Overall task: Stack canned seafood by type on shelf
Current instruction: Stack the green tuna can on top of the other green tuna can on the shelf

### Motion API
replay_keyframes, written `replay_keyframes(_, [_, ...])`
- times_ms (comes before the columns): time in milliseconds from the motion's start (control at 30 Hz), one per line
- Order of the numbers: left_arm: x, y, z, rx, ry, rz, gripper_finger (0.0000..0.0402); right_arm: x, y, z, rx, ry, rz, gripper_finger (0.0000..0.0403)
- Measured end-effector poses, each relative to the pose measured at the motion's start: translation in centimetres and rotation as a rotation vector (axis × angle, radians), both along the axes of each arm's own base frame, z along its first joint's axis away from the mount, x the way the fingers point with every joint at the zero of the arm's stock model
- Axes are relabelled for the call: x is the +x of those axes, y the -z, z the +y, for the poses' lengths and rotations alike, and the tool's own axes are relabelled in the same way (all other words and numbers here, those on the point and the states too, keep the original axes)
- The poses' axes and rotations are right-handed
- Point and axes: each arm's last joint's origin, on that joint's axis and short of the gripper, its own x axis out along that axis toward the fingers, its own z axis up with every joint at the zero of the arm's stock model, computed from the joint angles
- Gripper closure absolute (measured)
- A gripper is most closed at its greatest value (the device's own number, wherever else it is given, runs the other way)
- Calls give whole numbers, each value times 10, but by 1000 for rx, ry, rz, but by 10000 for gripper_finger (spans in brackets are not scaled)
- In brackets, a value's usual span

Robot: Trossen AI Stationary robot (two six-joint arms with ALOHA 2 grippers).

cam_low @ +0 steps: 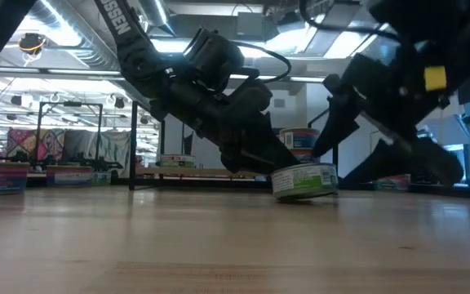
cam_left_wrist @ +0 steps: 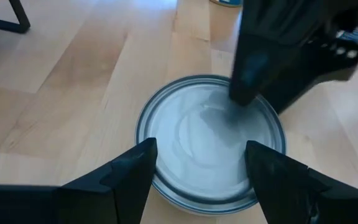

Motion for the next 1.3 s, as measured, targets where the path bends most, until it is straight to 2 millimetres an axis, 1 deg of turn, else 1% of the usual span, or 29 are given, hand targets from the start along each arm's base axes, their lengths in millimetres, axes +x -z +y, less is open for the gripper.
replay_keyframes(167, [0, 0, 0, -10, 12, -1, 153, 3, 18, -1, -120, -20, 66, 123])
replay_keyframes(233, [0, 0, 0, -11, 14, -4, 153, 6, 24, 0, -164, -11, 53, 123])
replay_keyframes(367, [0, 0, 0, -16, 14, -10, 153, 15, 30, -2, -217, -10, 19, 123])
replay_keyframes(467, [0, 0, 0, -21, 12, -9, 153, 17, 31, -5, -221, -6, 12, 128])
replay_keyframes(533, [0, 0, 0, -28, 8, -8, 153, 17, 31, -5, -217, -6, 13, 148])
replay_keyframes(567, [0, 0, 0, -33, 4, -8, 153, 17, 31, -5, -218, -5, 12, 166])
replay_keyframes(667, [-1, -4, 0, -50, -11, -11, 153, 17, 32, -5, -211, 7, 8, 241])
replay_keyframes(700, [-1, -7, 0, -54, -16, -14, 153, 16, 32, -5, -212, 13, 5, 257])
replay_keyframes(733, [-1, -9, 0, -55, -20, -16, 153, 16, 31, -5, -208, 19, -1, 258])
replay_keyframes(800, [-3, -16, 0, -57, -26, -10, 153, 16, 27, -4, -187, 27, -24, 258])
replay_keyframes(867, [-8, -27, -1, -55, -22, 9, 153, 16, 21, -2, -168, 23, -48, 258])
replay_keyframes(1000, [-22, -60, -11, 16, -41, 51, 153, 11, 3, 0, -109, 2, -86, 259])
replay_keyframes(1167, [-51, -102, -25, 153, -114, 130, 153, 7, -27, -1, -23, 15, -196, 259])
replay_keyframes(1300, [-77, -127, -41, 243, -143, 179, 153, 8, -47, -5, 19, 25, -290, 259])
